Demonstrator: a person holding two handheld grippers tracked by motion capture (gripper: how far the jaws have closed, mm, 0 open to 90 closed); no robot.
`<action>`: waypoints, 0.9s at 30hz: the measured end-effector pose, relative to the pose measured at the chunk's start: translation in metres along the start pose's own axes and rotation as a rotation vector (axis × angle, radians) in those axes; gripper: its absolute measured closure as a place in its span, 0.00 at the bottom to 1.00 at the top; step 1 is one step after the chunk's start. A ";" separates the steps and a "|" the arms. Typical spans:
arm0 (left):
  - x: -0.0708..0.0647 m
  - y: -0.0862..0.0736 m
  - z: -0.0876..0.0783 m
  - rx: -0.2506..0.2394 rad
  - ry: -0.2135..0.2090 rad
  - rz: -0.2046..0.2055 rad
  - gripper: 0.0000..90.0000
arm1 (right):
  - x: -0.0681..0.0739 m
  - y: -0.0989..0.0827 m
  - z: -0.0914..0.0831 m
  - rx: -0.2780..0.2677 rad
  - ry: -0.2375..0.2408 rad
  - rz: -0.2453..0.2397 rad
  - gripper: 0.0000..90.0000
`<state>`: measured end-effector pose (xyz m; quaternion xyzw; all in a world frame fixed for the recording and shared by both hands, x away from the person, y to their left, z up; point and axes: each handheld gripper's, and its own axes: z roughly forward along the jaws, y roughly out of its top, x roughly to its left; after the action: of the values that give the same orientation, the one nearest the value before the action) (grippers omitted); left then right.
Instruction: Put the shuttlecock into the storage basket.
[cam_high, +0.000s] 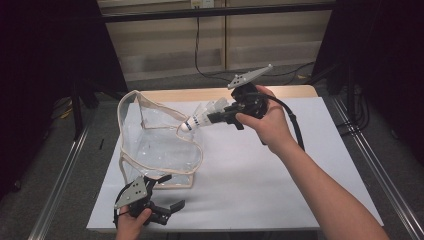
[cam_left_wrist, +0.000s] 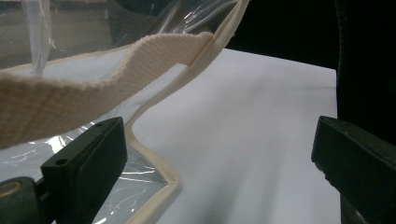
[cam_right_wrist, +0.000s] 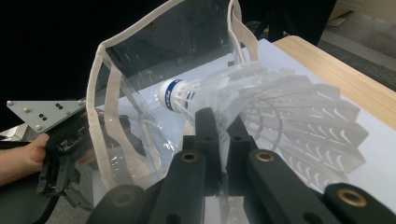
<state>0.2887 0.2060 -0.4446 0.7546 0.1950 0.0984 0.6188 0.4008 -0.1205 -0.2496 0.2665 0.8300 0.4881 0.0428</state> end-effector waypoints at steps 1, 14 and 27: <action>0.000 0.000 0.000 0.000 0.000 0.001 0.04 | 0.000 0.001 0.001 0.002 -0.001 -0.002 0.98; 0.001 0.000 -0.001 0.001 0.001 0.000 0.04 | 0.001 0.009 0.011 0.013 0.010 -0.004 0.98; 0.001 0.000 -0.001 -0.002 -0.001 0.000 0.04 | 0.008 0.019 0.020 0.026 0.028 -0.033 0.98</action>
<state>0.2891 0.2069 -0.4447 0.7540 0.1948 0.0982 0.6196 0.4080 -0.0935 -0.2424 0.2466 0.8409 0.4803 0.0359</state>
